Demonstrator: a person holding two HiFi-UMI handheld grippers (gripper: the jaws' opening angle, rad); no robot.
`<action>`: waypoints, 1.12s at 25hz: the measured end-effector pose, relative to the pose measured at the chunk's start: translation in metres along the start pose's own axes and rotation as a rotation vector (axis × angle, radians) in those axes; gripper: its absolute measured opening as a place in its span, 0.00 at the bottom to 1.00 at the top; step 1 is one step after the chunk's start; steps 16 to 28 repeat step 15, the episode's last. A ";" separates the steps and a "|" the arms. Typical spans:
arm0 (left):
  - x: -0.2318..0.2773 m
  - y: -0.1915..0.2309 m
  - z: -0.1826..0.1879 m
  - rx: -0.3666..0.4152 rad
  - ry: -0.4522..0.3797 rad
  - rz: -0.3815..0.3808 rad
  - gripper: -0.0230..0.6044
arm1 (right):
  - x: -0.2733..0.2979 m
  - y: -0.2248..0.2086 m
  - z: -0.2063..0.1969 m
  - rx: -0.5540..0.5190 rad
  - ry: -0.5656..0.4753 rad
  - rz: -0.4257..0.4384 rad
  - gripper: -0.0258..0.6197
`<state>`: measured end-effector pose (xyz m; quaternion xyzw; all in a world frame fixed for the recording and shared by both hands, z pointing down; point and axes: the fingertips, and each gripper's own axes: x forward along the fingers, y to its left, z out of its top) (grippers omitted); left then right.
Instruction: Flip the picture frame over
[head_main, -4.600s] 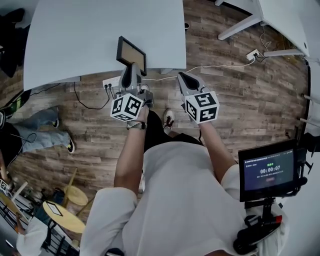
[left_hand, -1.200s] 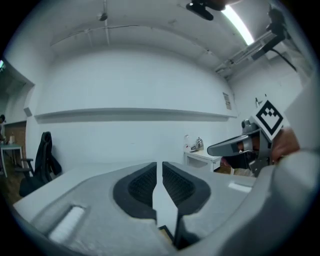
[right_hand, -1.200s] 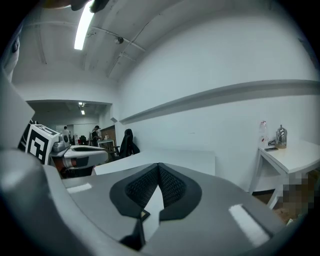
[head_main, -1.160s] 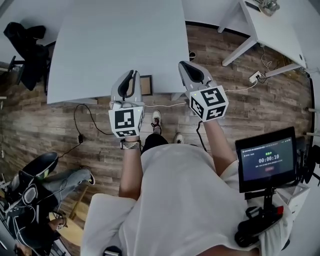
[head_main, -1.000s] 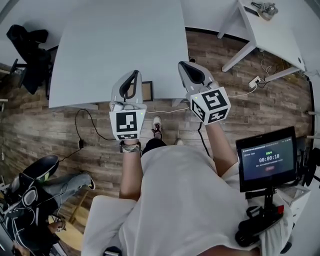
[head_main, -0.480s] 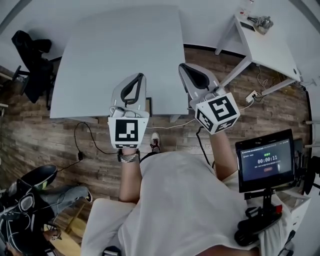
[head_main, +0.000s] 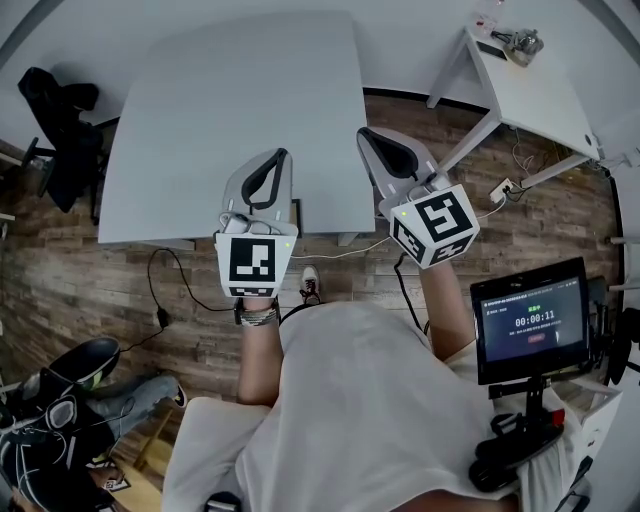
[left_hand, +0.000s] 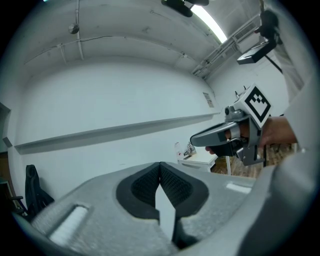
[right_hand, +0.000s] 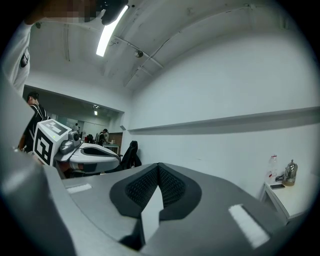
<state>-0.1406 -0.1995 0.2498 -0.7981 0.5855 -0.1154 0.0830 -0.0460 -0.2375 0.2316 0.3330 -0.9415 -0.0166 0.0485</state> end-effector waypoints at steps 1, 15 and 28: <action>0.002 0.000 0.000 0.000 0.002 -0.002 0.04 | 0.001 -0.002 -0.001 0.001 0.001 0.000 0.04; 0.004 0.001 -0.001 0.005 0.018 -0.012 0.04 | 0.002 -0.001 -0.005 -0.002 0.012 -0.001 0.04; 0.004 0.001 -0.001 0.005 0.018 -0.012 0.04 | 0.002 -0.001 -0.005 -0.002 0.012 -0.001 0.04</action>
